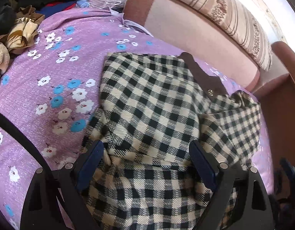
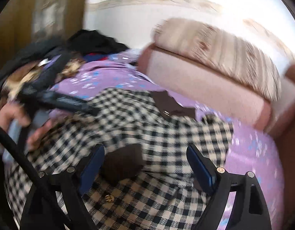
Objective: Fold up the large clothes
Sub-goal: 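Carry the sleeve across the shirt front toward the left gripper, release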
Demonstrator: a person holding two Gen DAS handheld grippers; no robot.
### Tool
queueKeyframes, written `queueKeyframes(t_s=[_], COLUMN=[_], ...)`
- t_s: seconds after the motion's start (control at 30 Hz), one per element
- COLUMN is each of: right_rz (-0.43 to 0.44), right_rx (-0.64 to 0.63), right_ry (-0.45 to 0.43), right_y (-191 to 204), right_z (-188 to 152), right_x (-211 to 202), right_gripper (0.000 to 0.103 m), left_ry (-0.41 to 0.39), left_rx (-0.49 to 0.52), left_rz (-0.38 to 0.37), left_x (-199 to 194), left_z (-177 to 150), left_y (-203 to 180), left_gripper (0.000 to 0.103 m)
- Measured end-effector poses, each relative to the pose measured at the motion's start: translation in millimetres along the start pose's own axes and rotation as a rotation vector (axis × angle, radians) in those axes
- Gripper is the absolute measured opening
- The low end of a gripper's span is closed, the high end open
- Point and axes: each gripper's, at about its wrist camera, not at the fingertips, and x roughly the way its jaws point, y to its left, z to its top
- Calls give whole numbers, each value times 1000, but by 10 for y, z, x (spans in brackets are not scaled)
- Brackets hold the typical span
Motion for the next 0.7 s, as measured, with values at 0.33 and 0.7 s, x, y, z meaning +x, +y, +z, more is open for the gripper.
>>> queueKeyframes(t_s=[0.33, 0.7], right_rz=[337, 585], right_rx=[338, 83], right_ry=[243, 170], right_y=[-122, 684], right_z=[-30, 109], right_x=[935, 341], right_gripper=[83, 86], left_ry=[-35, 12], left_rx=[-65, -100], left_rz=[31, -148], left_x=[-151, -225], left_z=[152, 195], left_y=[252, 294], left_gripper=[90, 90])
